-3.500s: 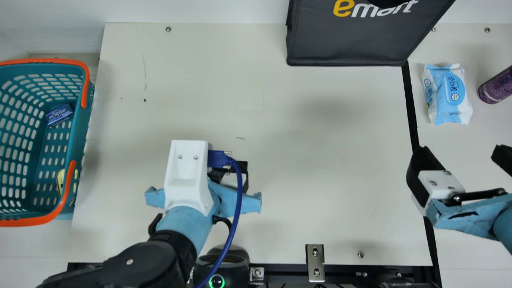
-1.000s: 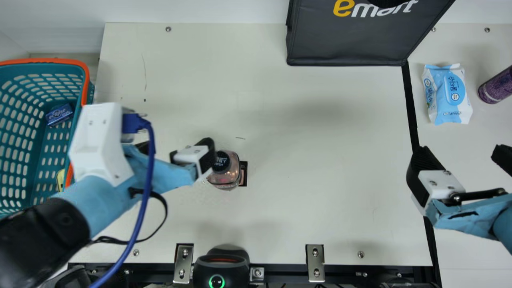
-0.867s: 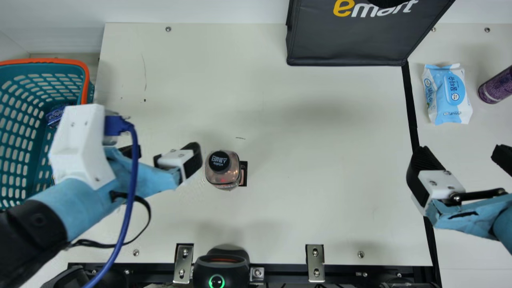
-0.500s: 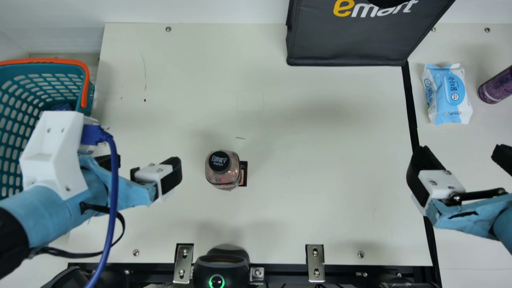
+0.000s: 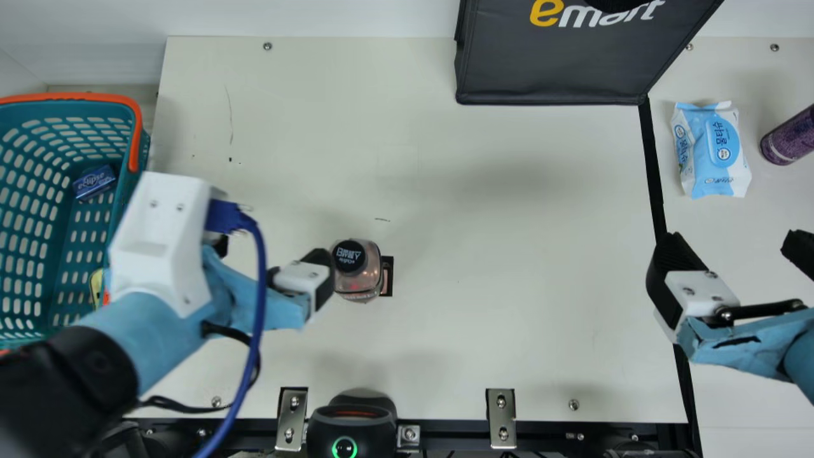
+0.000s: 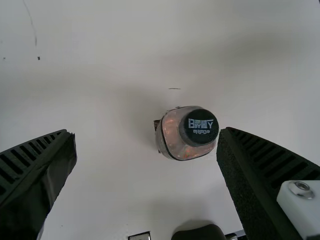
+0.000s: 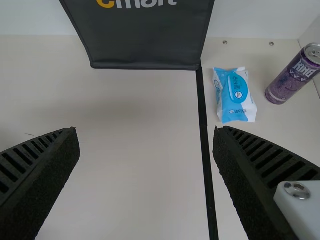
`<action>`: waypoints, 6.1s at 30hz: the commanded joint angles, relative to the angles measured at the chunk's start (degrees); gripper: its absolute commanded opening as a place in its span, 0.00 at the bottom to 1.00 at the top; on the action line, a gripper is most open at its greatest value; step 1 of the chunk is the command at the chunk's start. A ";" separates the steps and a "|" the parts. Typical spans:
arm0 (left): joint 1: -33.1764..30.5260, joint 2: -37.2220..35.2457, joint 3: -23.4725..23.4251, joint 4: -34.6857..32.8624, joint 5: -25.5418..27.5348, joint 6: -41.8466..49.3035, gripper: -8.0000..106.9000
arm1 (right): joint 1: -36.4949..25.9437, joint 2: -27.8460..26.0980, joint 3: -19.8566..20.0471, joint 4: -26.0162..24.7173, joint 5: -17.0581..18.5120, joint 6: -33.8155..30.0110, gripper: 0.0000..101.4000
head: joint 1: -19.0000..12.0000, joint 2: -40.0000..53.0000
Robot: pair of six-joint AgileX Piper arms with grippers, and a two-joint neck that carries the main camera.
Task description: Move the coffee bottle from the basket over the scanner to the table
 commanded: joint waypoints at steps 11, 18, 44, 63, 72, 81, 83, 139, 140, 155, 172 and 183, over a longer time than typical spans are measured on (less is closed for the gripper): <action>-14.81 7.38 1.85 11.77 -0.45 -22.27 0.85 | 0.00 0.00 0.00 0.00 0.00 0.00 0.94 | -1.75 0.00; -15.17 10.12 5.80 16.71 -3.80 -30.79 0.85 | 0.00 0.00 0.00 0.00 0.00 0.00 0.94 | -1.75 0.00; -12.46 17.90 12.99 27.30 -11.64 -46.87 0.50 | 0.00 0.00 0.00 0.00 0.00 0.00 0.94 | -1.75 0.00; -11.50 9.51 14.41 22.20 -14.63 -22.89 0.00 | 0.00 0.00 0.00 0.00 0.00 0.00 0.94 | -1.75 0.00; -7.82 2.87 16.64 14.56 -20.48 -1.71 0.00 | 0.00 0.00 0.00 0.00 -0.08 0.00 0.94 | -1.75 0.00; -1.53 -0.92 18.84 3.83 -27.02 17.47 0.00 | 0.00 0.00 0.00 0.00 -0.08 0.00 0.94 | -1.75 0.00; 0.02 -1.46 19.21 0.89 -28.36 21.71 0.00 | 0.00 0.00 0.00 0.00 -0.08 0.00 0.94 | -1.75 0.00; 25.01 7.86 14.66 -66.41 -33.98 107.59 0.00 | 0.00 0.00 0.00 0.00 -0.07 0.00 0.94 | -1.75 0.00; 24.00 9.03 14.04 -66.17 -35.16 106.48 0.00 | 0.00 0.00 0.00 0.00 -0.07 0.00 0.94 | -1.75 0.00; 14.60 23.74 5.57 -57.00 -46.96 88.84 0.00 | 0.00 0.00 0.00 0.00 -0.07 0.00 0.94 | -1.75 0.00; 12.05 30.31 1.20 -46.45 -50.46 71.42 0.35 | 0.00 0.00 0.00 0.00 -0.07 0.00 0.94 | -1.75 0.00; 14.80 30.82 -1.57 -55.80 -45.42 70.25 0.67 | 0.00 0.00 0.00 0.00 -0.07 0.00 0.94 | -1.75 0.00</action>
